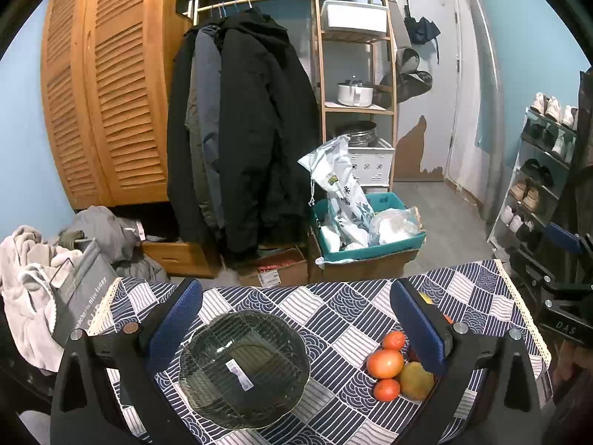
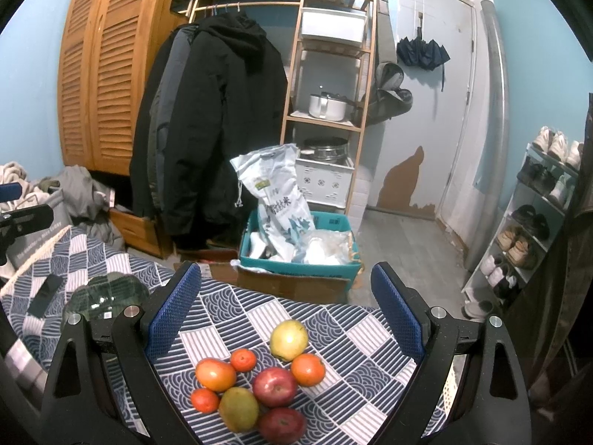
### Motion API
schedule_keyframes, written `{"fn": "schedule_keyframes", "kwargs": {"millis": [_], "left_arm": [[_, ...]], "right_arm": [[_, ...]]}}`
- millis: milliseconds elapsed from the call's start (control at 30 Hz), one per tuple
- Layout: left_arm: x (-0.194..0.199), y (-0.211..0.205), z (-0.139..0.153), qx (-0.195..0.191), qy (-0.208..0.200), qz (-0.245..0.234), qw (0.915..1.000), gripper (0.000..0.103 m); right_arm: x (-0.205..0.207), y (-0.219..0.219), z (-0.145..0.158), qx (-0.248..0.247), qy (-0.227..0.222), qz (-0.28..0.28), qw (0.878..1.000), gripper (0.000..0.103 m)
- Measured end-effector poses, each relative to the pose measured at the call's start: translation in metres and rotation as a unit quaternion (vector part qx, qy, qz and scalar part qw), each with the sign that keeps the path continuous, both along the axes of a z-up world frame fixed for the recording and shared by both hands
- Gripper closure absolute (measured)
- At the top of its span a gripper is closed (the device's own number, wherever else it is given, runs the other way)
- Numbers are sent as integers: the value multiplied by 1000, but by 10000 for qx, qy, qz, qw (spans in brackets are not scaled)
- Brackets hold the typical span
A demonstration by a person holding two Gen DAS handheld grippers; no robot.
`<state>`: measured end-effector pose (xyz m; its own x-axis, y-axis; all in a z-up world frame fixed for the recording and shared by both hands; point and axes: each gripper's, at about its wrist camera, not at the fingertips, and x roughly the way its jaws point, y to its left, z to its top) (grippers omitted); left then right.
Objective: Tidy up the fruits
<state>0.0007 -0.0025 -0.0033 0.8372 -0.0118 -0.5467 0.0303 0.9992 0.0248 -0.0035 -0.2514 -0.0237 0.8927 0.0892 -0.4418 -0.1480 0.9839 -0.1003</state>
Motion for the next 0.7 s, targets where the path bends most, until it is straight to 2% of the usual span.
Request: {"fn": "schedule_keyframes", "kwargs": {"millis": [700], "left_arm": [[1,0,0,21,-12,3,10000,1]], "right_arm": [[-1,0,1,-10,-1,-8,10000,12]]}}
